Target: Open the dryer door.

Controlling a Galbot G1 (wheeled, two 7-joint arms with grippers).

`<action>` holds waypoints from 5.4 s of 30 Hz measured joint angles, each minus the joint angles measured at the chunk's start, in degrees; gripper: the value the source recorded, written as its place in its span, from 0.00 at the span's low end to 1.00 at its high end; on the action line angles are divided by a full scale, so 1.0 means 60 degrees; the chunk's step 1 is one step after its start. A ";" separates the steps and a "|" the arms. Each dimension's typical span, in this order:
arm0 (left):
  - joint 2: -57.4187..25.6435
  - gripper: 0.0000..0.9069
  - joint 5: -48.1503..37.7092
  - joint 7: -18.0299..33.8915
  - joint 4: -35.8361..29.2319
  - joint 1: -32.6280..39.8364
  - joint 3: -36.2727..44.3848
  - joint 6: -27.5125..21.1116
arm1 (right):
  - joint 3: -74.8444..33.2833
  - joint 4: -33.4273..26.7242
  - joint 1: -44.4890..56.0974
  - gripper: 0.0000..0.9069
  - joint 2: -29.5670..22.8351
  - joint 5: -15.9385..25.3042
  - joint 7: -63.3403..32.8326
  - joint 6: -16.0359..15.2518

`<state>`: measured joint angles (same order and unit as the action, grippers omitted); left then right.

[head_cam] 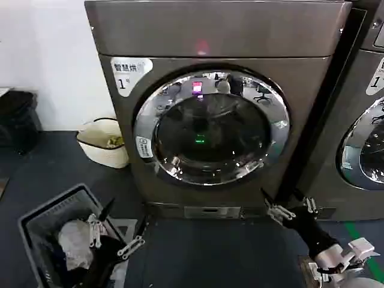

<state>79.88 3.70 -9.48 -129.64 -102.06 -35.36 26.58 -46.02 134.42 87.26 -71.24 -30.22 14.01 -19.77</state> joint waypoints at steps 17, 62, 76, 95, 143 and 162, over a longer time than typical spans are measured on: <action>-0.0059 1.00 0.0111 -0.0065 -0.0109 -0.0054 -0.0011 0.0003 | 0.0961 -0.1336 -0.1445 1.00 0.0732 -0.0047 0.0207 0.0391; 0.0353 1.00 0.0322 -0.0383 -0.0508 -0.0356 -0.0055 -0.0026 | 0.5533 -0.4101 -0.6560 1.00 0.2037 -0.0517 0.0562 0.1056; 0.0460 1.00 0.0317 -0.0392 -0.0504 -0.0424 -0.0049 0.0090 | 0.6608 -0.4845 -0.7676 1.00 0.1683 -0.0498 0.0438 0.1048; 0.0612 1.00 0.0376 -0.0413 -0.0502 -0.0425 -0.0079 0.0125 | 0.7642 -0.5479 -0.8653 1.00 0.1099 -0.0436 0.0203 0.0990; 0.0740 1.00 0.0428 -0.0428 -0.0477 -0.0365 -0.0125 0.0161 | 0.9209 -0.6756 -0.9777 1.00 -0.0720 0.0181 -0.0764 0.0889; 0.0751 1.00 0.0421 -0.0429 -0.0456 -0.0349 -0.0157 0.0163 | 0.9439 -0.7622 -1.0257 1.00 -0.1323 0.0330 -0.0601 0.0928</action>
<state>84.38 6.23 -12.06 -132.38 -104.15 -36.30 27.56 10.62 88.69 25.72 -79.17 -28.24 10.40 -14.20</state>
